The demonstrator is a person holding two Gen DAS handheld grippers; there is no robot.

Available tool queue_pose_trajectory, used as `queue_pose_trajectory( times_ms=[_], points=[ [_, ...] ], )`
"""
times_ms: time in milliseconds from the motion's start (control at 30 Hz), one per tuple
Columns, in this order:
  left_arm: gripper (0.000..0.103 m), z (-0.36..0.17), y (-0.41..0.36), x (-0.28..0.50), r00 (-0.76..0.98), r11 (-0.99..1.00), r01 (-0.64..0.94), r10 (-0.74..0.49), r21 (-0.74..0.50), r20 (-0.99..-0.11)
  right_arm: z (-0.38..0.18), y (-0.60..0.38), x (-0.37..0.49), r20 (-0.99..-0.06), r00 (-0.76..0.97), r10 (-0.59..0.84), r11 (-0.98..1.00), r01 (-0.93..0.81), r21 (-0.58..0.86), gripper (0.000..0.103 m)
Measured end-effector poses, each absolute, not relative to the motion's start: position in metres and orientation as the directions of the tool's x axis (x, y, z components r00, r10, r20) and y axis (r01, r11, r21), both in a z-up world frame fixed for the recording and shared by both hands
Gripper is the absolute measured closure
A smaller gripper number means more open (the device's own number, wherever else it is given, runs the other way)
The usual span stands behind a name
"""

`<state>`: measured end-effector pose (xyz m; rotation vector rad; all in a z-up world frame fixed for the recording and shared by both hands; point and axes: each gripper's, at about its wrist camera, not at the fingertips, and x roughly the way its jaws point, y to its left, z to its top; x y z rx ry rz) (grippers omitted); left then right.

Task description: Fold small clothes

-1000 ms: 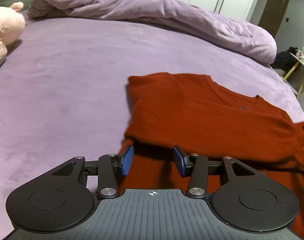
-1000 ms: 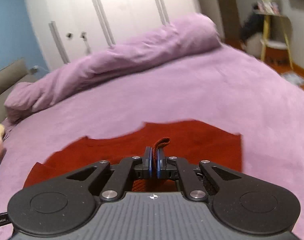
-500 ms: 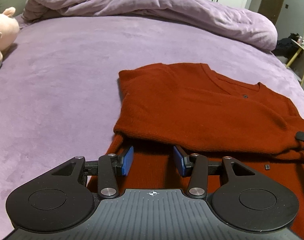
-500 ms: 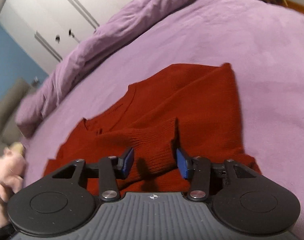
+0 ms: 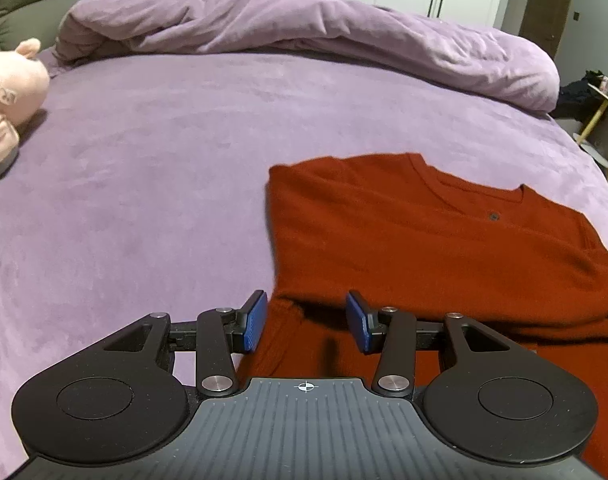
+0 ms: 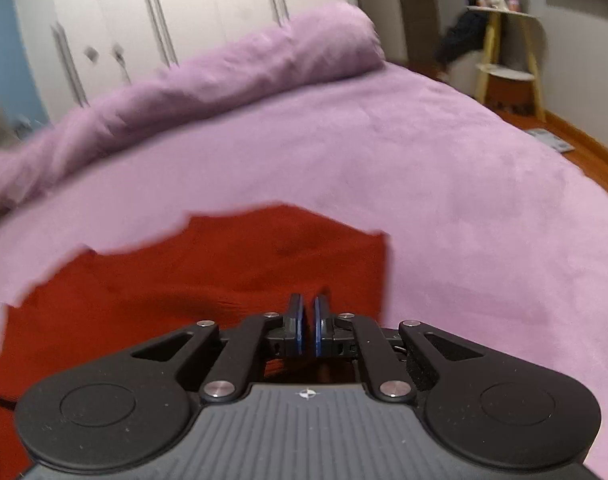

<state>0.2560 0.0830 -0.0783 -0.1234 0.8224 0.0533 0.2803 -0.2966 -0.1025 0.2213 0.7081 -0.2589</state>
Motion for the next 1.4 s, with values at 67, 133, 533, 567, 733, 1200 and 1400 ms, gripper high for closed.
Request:
queue_pose_trajectory(
  times_ms=[67,133,533,567,733,1200,1400],
  points=[
    [0.055,-0.076,0.078,0.264,0.687,0.992,-0.083,-0.01,-0.092,-0.727,-0.096,-0.295,0.274,-0.617,0.772,-0.153,0.937,0.312,0.159,0.093],
    [0.055,-0.075,0.069,0.273,0.693,0.994,-0.065,-0.021,-0.091,-0.72,-0.092,-0.284,0.274,-0.581,0.814,-0.009,0.934,0.214,0.286,0.093],
    [0.049,-0.115,0.019,0.317,0.688,0.999,0.033,-0.023,0.0,-0.726,-0.135,-0.248,0.331,-0.642,0.767,-0.019,0.992,0.093,0.081,0.103],
    [0.048,-0.116,0.019,0.32,0.686,1.0,0.027,-0.02,-0.002,-0.727,-0.135,-0.25,0.333,-0.639,0.769,-0.03,0.993,0.096,0.069,0.103],
    [0.048,-0.112,0.023,0.309,0.684,0.999,0.048,-0.025,0.011,-0.729,-0.119,-0.255,0.306,-0.654,0.754,0.064,0.984,0.064,0.169,0.095],
    [0.041,-0.108,0.023,0.292,0.659,0.998,0.046,0.005,0.048,-0.752,-0.129,-0.251,0.25,-0.643,0.766,-0.005,0.998,-0.037,-0.051,0.082],
    [0.043,-0.093,0.026,0.264,0.632,0.992,0.082,0.024,0.098,-0.774,-0.099,-0.249,0.218,-0.722,0.687,-0.084,0.995,0.023,-0.094,0.082]
  ],
)
